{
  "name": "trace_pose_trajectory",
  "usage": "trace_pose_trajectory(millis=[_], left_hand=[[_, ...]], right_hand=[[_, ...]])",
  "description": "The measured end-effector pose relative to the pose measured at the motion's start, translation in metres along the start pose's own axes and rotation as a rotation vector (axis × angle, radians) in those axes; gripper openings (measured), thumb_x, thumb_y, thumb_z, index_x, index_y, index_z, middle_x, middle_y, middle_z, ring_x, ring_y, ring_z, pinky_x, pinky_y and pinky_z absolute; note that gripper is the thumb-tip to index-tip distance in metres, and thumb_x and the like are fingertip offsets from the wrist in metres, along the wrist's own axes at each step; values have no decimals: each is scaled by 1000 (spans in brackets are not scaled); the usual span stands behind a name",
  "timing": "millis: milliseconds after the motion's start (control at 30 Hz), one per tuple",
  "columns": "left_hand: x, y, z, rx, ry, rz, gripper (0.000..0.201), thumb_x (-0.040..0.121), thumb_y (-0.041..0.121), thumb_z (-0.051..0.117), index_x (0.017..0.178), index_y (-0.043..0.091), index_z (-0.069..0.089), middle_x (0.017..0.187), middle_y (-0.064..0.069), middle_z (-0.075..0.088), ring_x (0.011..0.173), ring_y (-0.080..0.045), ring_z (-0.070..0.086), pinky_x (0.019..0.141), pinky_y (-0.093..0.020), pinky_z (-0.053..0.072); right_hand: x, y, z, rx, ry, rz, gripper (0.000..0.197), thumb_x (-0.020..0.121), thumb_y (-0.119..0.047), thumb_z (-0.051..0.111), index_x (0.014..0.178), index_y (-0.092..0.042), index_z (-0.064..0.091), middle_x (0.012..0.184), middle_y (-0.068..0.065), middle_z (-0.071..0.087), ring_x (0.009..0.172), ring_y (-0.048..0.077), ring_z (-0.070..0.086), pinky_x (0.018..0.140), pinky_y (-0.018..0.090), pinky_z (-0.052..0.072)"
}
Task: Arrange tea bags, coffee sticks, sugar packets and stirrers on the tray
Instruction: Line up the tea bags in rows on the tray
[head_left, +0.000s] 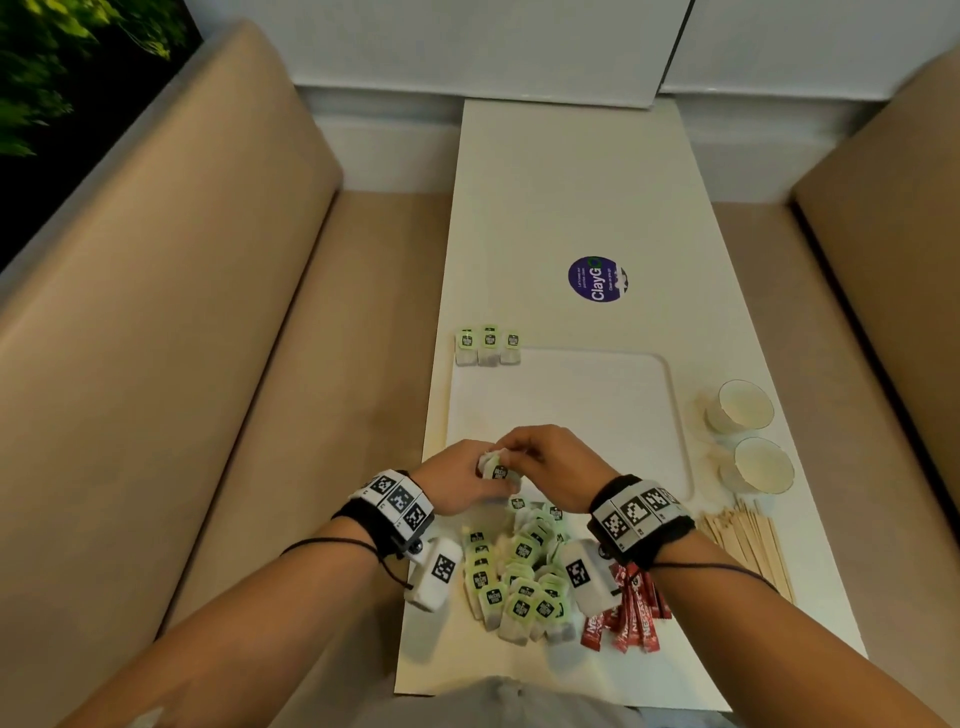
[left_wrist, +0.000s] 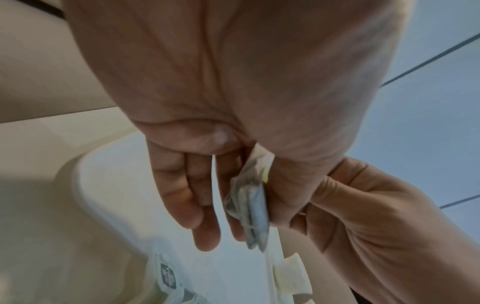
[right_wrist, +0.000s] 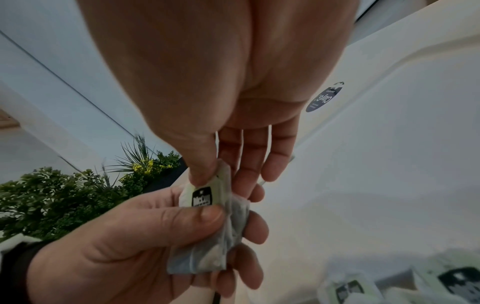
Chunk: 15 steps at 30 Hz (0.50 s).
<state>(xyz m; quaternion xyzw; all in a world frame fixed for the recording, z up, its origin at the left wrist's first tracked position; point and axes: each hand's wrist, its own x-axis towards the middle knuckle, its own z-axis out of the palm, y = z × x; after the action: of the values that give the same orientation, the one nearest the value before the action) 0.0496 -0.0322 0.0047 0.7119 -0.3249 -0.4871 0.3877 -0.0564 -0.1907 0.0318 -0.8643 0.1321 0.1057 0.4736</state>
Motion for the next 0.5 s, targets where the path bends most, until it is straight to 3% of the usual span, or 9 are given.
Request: trace_pose_trajectory(millis=[167,333,500], left_hand=[[-5,-4,-12,-190,-11,-5,20,93,5,65,113,9,64,106,-7,75,89,-21,73,72,-30,58],[-9,-7,-24,-305,-7,-28,32,91,-12,55,111,12,61,104,-11,72,86,-23,72,72,-33,60],[-7,-12,-32,-405,-3,-48,38,90,-15,53,118,9,59,107,-17,71,90,-28,73,70,-32,60]], right_hand=[[6,-7,3,36,39,15,14,101,-28,59,107,-28,72,92,-9,74,82,2,66,76,18,49],[12,-10,10,58,28,21,13,98,-16,61,102,-22,72,83,-1,75,80,9,70,81,29,56],[23,-13,15,78,74,28,15,98,-10,58,102,-20,69,84,2,74,77,9,68,76,23,54]])
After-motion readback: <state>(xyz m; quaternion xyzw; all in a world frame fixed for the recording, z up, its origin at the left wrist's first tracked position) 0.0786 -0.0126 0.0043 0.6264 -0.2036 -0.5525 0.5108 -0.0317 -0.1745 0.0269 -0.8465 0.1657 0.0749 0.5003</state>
